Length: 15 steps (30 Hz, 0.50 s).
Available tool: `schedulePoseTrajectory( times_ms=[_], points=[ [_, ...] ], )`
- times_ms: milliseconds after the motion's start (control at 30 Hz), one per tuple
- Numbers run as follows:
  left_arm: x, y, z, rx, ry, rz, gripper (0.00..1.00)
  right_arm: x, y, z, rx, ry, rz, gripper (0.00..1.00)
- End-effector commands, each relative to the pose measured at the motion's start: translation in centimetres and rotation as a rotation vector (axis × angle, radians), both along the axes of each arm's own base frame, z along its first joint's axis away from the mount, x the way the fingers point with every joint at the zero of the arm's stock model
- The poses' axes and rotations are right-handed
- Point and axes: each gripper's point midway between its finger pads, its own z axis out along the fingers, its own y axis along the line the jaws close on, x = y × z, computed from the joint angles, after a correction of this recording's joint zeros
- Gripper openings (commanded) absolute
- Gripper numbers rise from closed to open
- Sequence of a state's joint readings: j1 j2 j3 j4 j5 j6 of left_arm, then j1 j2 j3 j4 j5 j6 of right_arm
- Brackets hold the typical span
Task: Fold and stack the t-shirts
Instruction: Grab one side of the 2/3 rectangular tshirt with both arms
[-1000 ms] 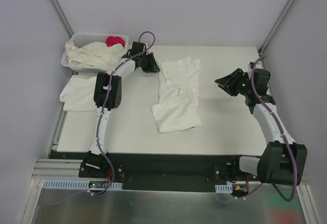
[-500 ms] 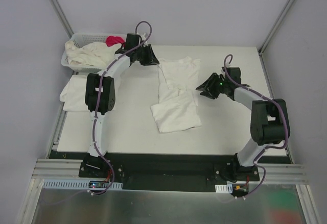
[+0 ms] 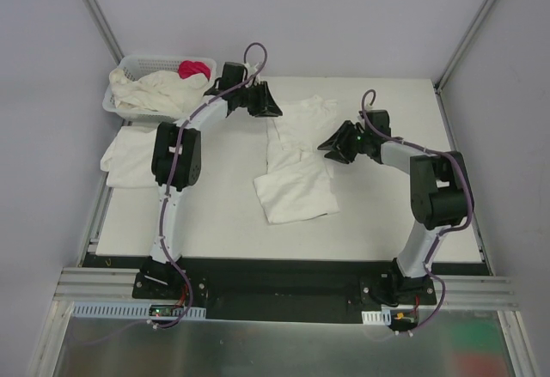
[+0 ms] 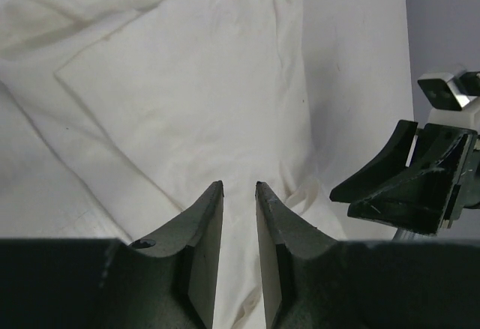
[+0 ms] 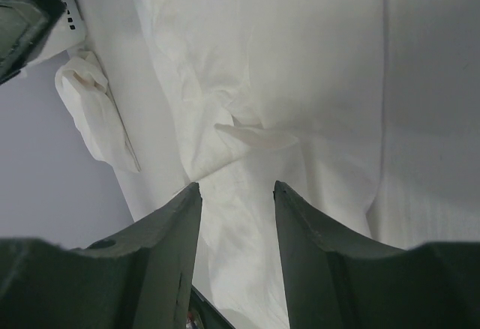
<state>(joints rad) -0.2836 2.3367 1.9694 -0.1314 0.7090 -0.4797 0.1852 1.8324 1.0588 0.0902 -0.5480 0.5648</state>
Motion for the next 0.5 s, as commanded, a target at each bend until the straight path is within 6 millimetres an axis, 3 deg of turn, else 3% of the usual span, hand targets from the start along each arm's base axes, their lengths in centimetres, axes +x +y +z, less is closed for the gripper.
schedulePoseTrajectory(
  times_ms=[0, 467],
  points=[
    [0.0, -1.9, 1.3, -0.071, -0.026, -0.065, 0.24, 1.9, 0.9, 1.7, 0.04, -0.057, 0.011, 0.46],
    [-0.1, -2.5, -0.8, -0.088, 0.013, -0.089, 0.24, -1.3, 0.8, -0.8, 0.024, 0.021, 0.025, 0.47]
  ],
)
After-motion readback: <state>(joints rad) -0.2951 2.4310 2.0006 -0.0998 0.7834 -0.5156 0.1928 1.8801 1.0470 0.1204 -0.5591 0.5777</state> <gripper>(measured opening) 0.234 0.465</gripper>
